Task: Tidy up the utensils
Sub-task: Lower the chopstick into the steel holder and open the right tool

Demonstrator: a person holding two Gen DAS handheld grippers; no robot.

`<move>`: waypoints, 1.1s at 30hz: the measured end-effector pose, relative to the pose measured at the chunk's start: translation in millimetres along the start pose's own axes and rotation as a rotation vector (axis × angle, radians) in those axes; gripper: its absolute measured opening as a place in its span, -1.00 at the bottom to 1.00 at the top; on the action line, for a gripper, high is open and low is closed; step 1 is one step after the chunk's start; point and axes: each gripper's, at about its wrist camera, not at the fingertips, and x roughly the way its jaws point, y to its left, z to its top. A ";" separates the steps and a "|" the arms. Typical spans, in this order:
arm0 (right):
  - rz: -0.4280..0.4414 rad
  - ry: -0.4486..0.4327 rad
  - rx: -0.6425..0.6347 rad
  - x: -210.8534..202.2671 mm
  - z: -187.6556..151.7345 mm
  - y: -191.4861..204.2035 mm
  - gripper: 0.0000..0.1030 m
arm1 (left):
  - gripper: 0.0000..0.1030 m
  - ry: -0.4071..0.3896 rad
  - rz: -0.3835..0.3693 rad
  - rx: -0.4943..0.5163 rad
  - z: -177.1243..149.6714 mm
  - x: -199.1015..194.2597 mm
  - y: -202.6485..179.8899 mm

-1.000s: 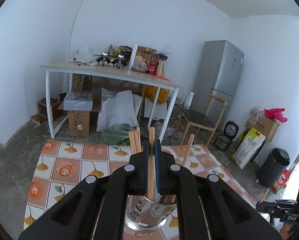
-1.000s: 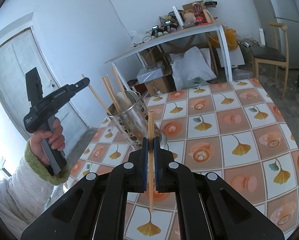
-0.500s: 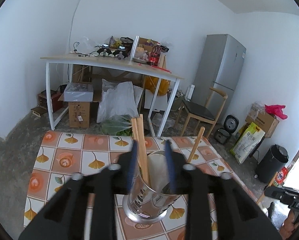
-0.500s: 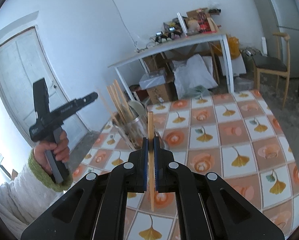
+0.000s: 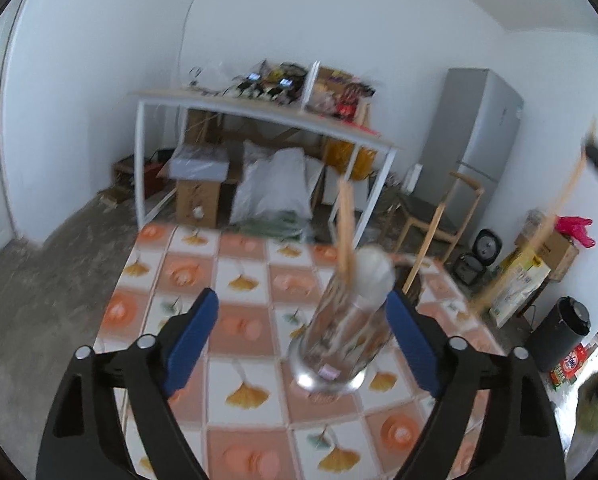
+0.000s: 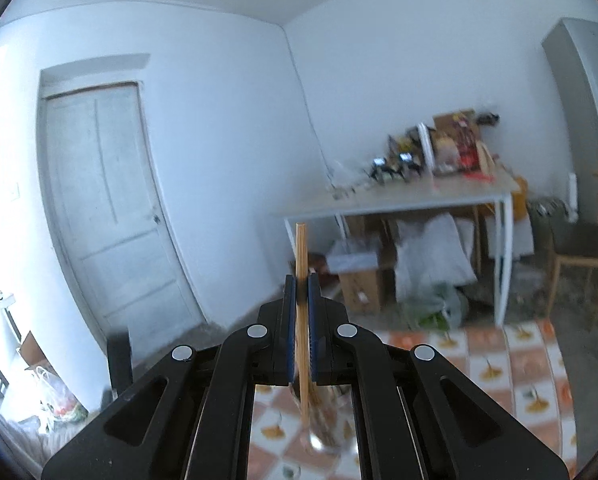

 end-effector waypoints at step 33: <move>-0.089 0.276 -0.487 141.0 -101.8 44.1 -0.89 | 0.88 0.140 0.058 -0.025 -60.7 -5.3 23.3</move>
